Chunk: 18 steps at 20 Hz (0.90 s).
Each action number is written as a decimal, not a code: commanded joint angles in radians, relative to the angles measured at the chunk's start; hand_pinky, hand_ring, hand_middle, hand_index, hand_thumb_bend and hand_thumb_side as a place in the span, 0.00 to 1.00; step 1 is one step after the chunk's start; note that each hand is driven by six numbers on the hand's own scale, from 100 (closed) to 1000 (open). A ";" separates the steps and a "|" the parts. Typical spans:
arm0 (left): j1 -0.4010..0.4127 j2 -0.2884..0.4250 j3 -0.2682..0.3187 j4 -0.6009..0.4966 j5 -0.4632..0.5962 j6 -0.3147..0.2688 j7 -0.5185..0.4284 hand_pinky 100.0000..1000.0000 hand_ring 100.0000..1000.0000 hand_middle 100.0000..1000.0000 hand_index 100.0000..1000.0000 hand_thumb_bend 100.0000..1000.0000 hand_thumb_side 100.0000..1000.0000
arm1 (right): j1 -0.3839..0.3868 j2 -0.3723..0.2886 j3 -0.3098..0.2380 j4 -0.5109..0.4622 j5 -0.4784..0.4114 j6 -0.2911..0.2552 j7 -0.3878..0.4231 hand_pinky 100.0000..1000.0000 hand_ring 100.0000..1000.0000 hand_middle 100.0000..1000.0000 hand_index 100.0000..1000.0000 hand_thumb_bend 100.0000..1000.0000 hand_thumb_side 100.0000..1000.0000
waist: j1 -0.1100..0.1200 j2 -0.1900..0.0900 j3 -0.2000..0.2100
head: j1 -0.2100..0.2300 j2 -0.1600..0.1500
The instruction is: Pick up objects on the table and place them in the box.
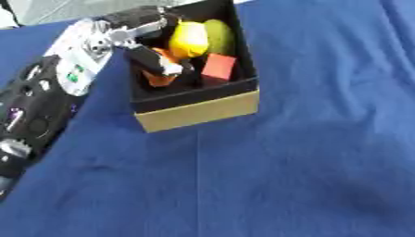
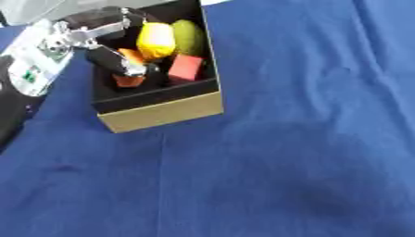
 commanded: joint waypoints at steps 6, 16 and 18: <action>0.029 0.050 0.066 -0.129 0.182 0.077 0.102 0.90 0.78 0.76 0.89 0.01 0.60 | 0.020 -0.037 -0.031 -0.012 -0.036 -0.006 0.001 0.76 0.77 0.71 0.81 0.00 0.50 | -0.018 -0.066 0.026 | -0.026 0.021; 0.093 0.120 0.158 -0.380 0.390 0.205 0.192 0.84 0.71 0.66 0.81 0.00 0.39 | 0.068 -0.058 -0.069 -0.012 -0.075 -0.023 0.002 0.76 0.77 0.71 0.81 0.00 0.50 | -0.047 -0.130 0.077 | -0.082 0.057; 0.175 0.173 0.202 -0.496 0.466 0.229 0.318 0.84 0.69 0.64 0.79 0.00 0.37 | 0.096 -0.073 -0.084 -0.012 -0.070 -0.033 -0.007 0.76 0.77 0.71 0.81 0.00 0.50 | -0.054 -0.149 0.103 | -0.116 0.067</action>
